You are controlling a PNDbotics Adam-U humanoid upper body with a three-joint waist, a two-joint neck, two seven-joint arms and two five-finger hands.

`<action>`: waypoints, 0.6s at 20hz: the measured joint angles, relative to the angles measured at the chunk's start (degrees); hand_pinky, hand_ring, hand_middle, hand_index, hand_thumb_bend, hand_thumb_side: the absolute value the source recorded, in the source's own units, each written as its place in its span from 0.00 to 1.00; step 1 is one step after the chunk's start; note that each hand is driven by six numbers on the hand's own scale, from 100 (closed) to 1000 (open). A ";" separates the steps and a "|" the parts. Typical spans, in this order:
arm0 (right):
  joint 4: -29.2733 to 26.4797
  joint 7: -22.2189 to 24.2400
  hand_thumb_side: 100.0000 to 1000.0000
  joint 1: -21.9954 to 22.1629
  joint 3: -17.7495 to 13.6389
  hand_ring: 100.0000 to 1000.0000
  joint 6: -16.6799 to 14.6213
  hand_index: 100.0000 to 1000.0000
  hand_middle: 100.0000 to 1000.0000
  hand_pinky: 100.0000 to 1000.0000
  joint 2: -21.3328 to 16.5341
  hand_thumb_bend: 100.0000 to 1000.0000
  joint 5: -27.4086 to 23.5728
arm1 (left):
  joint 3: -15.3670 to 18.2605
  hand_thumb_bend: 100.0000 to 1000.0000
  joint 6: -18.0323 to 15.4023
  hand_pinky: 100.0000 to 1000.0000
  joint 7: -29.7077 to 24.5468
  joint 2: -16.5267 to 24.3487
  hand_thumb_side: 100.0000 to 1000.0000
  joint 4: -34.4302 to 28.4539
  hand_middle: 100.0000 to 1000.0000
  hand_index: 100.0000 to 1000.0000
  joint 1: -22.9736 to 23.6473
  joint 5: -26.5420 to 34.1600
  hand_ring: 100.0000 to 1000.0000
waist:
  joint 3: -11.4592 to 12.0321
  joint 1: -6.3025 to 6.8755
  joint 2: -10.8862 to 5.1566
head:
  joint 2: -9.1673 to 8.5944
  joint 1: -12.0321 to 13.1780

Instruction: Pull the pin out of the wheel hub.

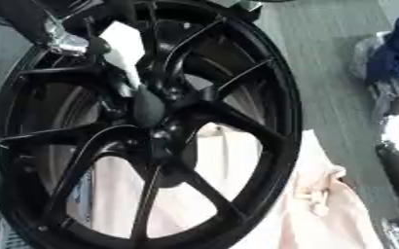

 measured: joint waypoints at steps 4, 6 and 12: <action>0.00 0.16 0.34 -0.31 0.24 0.67 0.17 0.72 0.58 0.54 0.35 0.00 -0.20 | -0.32 0.35 -0.37 0.87 0.17 -0.21 0.61 0.31 0.80 0.88 -0.08 -0.21 0.88 | -0.03 0.00 0.37 | 0.00 0.16; 0.00 0.19 0.34 -0.49 0.38 0.67 0.24 0.71 0.58 0.54 0.63 0.00 -0.32 | -0.35 0.36 -0.66 0.86 0.45 -0.51 0.59 0.60 0.78 0.86 -0.08 -0.53 0.87 | -0.19 0.00 0.63 | -0.01 0.21; 0.00 0.13 0.34 -0.73 0.39 0.67 0.21 0.71 0.58 0.54 0.81 0.00 -0.41 | -0.35 0.12 -1.23 0.80 1.02 -0.98 0.47 1.47 0.64 0.81 0.07 -1.45 0.76 | -0.36 0.00 0.78 | -0.03 0.45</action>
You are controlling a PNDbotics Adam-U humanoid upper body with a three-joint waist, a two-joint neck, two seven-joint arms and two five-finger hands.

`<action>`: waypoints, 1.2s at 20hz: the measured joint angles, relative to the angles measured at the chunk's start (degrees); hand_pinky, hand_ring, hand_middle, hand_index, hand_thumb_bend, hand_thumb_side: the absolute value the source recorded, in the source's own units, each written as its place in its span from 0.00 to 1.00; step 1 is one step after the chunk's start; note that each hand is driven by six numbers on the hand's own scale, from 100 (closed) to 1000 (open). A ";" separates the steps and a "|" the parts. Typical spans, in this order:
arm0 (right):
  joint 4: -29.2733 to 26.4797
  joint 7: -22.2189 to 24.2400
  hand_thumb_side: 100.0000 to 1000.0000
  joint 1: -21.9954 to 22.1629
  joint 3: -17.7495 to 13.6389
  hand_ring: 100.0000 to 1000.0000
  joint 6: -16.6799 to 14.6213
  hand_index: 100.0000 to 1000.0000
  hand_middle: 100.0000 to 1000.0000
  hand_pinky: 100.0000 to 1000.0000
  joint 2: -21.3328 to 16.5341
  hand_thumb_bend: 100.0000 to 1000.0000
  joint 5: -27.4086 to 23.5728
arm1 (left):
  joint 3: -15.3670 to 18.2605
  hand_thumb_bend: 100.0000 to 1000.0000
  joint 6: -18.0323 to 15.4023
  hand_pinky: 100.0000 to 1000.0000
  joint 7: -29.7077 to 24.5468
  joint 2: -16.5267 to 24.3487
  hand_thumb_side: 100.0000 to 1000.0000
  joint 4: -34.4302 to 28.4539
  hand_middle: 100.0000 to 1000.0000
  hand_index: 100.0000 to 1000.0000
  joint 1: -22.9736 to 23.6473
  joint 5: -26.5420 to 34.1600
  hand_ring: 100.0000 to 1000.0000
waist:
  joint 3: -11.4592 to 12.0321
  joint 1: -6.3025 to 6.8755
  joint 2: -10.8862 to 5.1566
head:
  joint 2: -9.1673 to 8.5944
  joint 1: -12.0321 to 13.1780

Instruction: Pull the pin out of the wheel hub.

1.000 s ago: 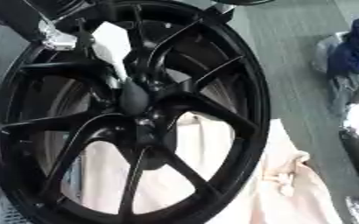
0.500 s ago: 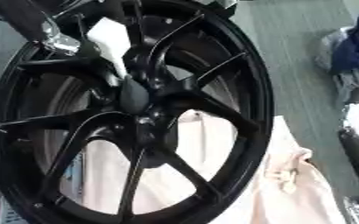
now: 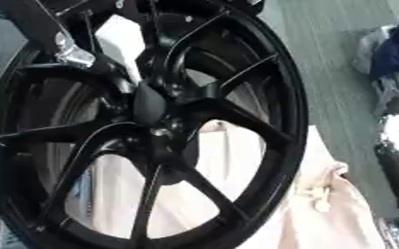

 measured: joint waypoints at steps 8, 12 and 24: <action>0.00 -0.37 0.35 -0.06 0.00 0.67 0.06 0.71 0.58 0.54 0.60 0.00 -0.07 | 0.73 0.00 1.31 0.69 -1.04 -0.02 0.31 -0.37 0.41 0.60 0.09 2.50 0.54 | -0.18 0.00 0.11 | -0.04 0.12; 0.00 -0.46 0.35 -0.07 -0.01 0.67 0.09 0.71 0.58 0.54 0.93 0.00 -0.11 | 0.84 0.00 2.09 0.64 -1.40 -0.02 0.14 -0.96 0.30 0.45 0.07 4.16 0.46 | -0.21 0.00 0.11 | -0.04 0.14; 0.00 -0.50 0.34 0.01 -0.15 0.67 0.13 0.72 0.58 0.54 0.94 0.00 -0.54 | 6.50 0.00 4.16 0.61 -1.83 0.05 0.20 -2.03 0.14 0.24 -0.78 6.42 0.39 | -0.16 -0.05 -0.51 | 0.02 0.13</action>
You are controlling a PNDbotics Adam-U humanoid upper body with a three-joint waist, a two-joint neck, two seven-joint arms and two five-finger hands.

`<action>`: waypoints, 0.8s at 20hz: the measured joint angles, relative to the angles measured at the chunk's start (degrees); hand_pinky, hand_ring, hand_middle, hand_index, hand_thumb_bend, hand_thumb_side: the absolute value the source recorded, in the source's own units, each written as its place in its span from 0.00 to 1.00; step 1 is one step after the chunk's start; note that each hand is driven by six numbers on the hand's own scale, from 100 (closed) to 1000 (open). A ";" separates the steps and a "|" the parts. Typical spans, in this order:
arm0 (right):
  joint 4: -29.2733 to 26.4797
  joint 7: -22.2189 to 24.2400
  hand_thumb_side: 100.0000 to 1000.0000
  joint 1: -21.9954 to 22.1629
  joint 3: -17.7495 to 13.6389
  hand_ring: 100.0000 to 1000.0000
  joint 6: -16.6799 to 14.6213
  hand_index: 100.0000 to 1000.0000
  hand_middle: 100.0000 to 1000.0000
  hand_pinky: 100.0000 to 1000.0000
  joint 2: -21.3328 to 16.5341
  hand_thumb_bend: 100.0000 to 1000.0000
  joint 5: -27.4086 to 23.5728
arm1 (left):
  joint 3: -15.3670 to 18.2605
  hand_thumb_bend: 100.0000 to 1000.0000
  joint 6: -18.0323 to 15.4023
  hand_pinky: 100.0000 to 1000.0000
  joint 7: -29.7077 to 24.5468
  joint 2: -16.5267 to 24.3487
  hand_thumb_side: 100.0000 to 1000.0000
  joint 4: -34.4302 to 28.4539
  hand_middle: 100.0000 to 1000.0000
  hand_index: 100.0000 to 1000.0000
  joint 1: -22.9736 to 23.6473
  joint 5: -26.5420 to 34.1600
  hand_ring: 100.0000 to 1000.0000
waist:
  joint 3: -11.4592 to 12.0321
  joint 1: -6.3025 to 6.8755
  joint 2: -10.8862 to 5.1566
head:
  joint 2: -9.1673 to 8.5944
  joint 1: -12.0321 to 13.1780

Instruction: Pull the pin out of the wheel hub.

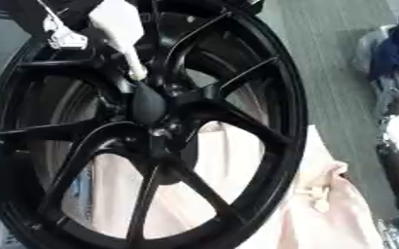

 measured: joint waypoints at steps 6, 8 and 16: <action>0.00 -0.26 0.32 0.57 -0.61 0.67 -0.25 0.72 0.58 0.55 0.00 0.00 0.00 | 6.08 0.00 2.51 0.62 0.19 2.66 0.22 0.13 0.13 0.25 -0.13 2.70 0.39 | 1.27 0.00 -1.27 | 0.50 -0.56; 0.00 -0.48 0.32 0.96 -0.95 0.67 -0.41 0.72 0.58 0.55 -0.03 0.00 0.08 | 9.43 0.00 3.58 0.62 1.44 4.90 0.23 1.43 0.13 0.25 1.32 3.48 0.39 | 1.91 0.00 -1.50 | 0.78 -1.01; 0.00 -2.08 0.28 2.06 -2.83 0.68 -1.43 0.72 0.58 0.55 -0.94 0.00 1.55 | 24.06 0.00 6.86 0.63 15.95 16.84 0.26 11.63 0.14 0.28 14.16 3.95 0.40 | 4.26 -0.93 -2.04 | 1.56 -1.85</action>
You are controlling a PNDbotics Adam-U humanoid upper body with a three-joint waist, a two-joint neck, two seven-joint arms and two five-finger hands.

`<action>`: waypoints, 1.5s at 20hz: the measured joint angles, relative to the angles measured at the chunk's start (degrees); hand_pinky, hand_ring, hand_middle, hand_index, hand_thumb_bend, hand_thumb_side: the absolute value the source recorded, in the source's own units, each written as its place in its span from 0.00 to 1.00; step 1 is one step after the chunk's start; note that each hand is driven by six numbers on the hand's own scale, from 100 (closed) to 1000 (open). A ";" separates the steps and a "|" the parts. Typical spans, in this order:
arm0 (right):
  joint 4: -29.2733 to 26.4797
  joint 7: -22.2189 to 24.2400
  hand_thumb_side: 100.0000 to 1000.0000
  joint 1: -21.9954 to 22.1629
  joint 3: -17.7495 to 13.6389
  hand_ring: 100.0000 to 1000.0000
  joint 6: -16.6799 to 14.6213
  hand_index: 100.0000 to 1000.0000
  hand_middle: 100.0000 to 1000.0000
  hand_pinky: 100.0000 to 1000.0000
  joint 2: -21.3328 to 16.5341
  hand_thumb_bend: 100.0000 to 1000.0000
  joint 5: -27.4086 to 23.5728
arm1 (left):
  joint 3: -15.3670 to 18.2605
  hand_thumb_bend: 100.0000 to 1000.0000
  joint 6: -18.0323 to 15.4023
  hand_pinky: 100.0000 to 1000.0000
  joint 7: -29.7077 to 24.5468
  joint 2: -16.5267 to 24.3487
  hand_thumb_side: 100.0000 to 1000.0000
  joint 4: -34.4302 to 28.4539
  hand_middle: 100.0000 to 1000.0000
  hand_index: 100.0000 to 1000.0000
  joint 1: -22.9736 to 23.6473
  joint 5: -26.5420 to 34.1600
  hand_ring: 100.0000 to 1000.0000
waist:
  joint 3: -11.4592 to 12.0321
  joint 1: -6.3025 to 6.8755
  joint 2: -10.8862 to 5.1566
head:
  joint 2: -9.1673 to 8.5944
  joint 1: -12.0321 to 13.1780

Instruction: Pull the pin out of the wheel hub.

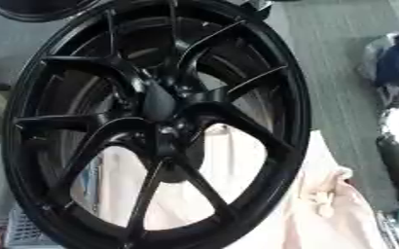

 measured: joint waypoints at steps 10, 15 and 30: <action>0.00 -0.55 0.28 -0.09 -0.56 0.68 -0.43 0.72 0.58 0.55 -0.11 0.00 0.27 | 6.21 0.00 1.19 0.65 14.41 5.36 0.23 11.60 0.27 0.42 11.43 -1.35 0.45 | 0.93 -1.34 -0.19 | 0.02 -0.10; 0.00 -0.50 0.28 -0.29 -0.56 0.67 -0.44 0.72 0.58 0.55 -0.11 0.00 0.25 | 5.99 0.00 0.01 0.86 12.76 5.33 0.46 14.05 0.79 0.84 13.03 -2.80 0.86 | 0.61 -1.57 -0.19 | -0.04 -0.07; 0.00 0.08 0.28 -0.59 -0.55 0.67 -0.46 0.72 0.58 0.55 -0.11 0.00 -0.10 | 5.48 0.00 -2.05 0.85 7.47 4.56 0.56 14.59 0.79 0.84 13.06 -3.88 0.85 | 0.91 -1.86 -0.55 | -0.08 0.15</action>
